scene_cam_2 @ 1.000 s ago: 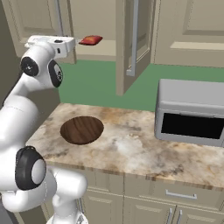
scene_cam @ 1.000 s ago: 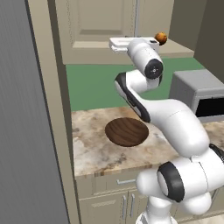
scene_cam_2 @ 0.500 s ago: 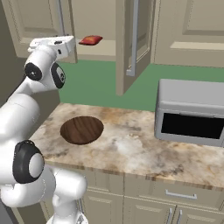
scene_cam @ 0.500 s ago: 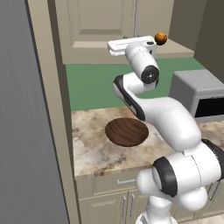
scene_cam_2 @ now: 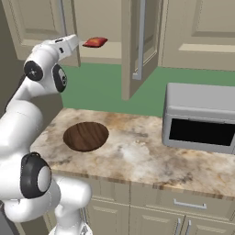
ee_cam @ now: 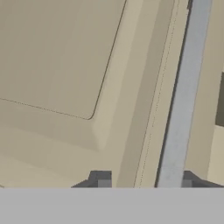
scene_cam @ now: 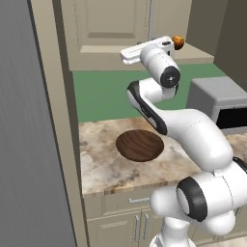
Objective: Open the cabinet. Pick the tangerine and orange from the cabinet and place them into the bowl. Then close the cabinet.
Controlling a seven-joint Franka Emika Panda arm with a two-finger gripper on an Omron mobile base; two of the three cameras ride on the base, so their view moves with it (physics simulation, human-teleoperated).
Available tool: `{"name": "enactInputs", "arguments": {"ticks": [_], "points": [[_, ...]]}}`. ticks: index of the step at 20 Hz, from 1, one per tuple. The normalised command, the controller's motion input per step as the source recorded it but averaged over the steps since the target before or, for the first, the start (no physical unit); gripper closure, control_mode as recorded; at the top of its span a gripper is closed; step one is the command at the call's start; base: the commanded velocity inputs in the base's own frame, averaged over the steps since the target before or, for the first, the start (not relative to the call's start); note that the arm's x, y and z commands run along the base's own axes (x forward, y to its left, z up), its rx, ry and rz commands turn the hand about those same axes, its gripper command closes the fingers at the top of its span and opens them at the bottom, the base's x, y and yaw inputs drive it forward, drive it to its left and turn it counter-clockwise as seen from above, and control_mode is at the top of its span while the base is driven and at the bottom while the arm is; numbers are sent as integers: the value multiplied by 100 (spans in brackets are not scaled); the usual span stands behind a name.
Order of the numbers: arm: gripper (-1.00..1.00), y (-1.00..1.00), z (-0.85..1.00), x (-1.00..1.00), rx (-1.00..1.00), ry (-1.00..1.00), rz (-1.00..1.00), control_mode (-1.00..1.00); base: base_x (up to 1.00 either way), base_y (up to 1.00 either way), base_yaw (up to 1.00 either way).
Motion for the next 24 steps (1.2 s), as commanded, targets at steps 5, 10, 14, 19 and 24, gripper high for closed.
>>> {"name": "enactInputs", "arguments": {"ticks": [5,10,14,19,24], "points": [[100,4,3,0,0,0,-1,-100,0,0,0],[100,22,0,-8,1,-2,0,-100,0,0,0],[100,78,-3,-1,7,0,-1,-100,0,0,0],[100,100,0,-30,7,-1,-7,-100,0,0,0],[100,100,0,-63,4,-4,-10,-100,0,0,0]]}}
